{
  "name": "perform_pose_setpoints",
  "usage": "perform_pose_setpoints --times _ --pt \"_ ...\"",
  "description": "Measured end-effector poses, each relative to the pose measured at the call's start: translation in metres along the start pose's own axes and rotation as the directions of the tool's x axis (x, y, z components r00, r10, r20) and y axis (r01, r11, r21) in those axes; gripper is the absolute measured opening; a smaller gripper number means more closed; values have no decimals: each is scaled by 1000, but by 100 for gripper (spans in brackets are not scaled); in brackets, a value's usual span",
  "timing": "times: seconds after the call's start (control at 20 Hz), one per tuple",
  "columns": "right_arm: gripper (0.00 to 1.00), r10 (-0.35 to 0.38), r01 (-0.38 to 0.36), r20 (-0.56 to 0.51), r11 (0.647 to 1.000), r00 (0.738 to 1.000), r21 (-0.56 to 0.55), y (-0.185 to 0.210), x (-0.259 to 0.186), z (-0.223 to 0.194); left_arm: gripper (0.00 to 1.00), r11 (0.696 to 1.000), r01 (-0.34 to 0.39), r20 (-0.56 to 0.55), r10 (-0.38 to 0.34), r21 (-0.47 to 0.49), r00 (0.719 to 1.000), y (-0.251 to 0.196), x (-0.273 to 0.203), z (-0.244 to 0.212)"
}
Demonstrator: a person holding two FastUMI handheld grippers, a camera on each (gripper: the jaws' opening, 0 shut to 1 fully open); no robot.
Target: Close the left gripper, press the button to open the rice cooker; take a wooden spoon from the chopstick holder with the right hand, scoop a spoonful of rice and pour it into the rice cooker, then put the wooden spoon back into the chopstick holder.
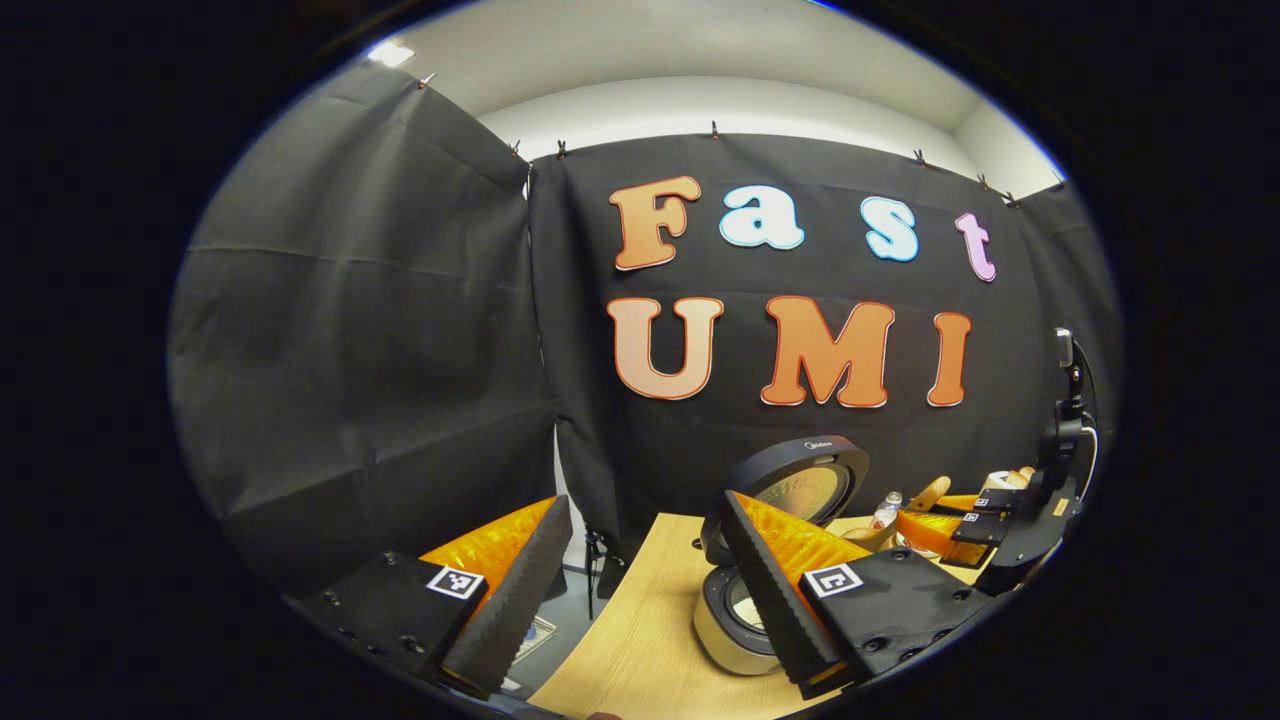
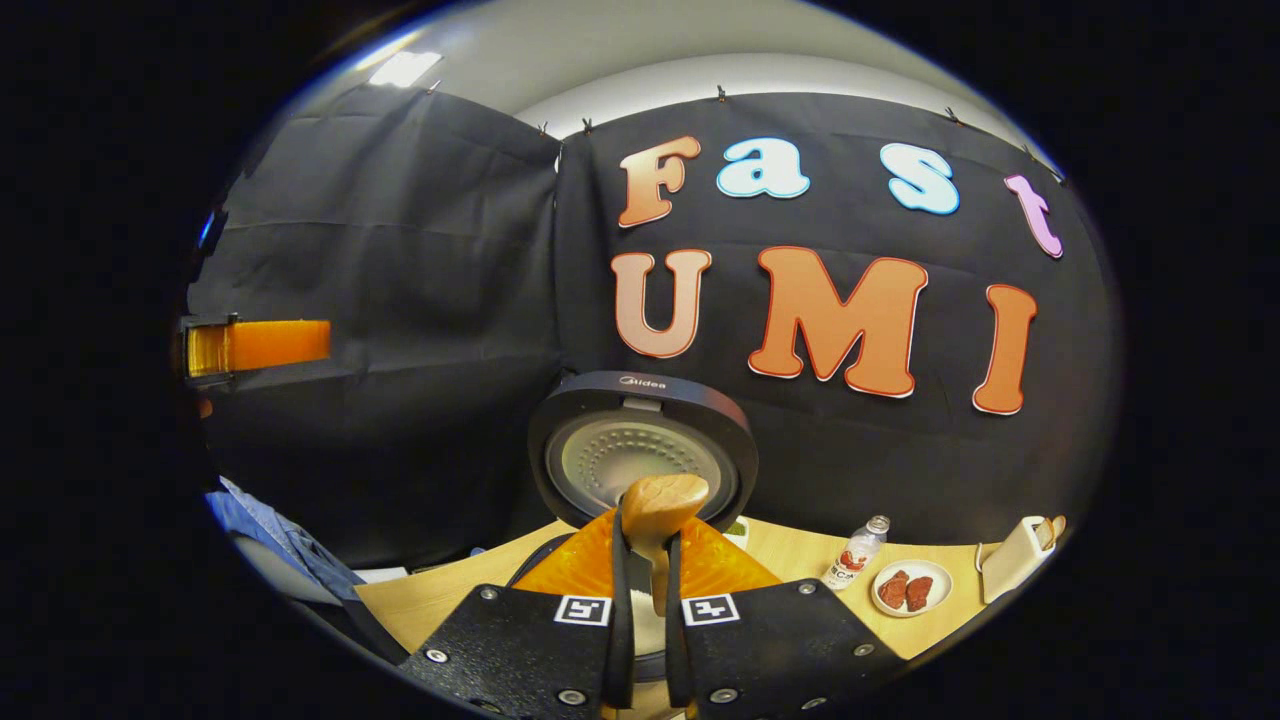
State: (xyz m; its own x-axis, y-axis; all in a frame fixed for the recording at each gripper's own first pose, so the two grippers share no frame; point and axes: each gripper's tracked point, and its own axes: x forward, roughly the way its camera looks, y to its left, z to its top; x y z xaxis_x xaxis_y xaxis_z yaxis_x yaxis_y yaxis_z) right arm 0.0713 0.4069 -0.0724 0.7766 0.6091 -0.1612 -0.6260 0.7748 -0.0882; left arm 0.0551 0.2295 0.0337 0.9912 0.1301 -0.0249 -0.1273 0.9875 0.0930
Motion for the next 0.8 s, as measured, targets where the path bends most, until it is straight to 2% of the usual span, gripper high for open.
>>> perform_pose_setpoints --times 0.25,0.5,0.8 --pt "12 -10 11 -16 996 1000 86 -7 -7 -5 100 1000 3 -1 -3 -4 1000 -1 -2 0" --pt "12 -32 35 -14 978 999 207 -34 -26 5 100 1000 18 13 -18 -11 1000 -11 0 7" --pt "12 -129 127 -17 938 992 323 -93 -75 9 100 998 55 22 -54 -16 998 -34 6 13"
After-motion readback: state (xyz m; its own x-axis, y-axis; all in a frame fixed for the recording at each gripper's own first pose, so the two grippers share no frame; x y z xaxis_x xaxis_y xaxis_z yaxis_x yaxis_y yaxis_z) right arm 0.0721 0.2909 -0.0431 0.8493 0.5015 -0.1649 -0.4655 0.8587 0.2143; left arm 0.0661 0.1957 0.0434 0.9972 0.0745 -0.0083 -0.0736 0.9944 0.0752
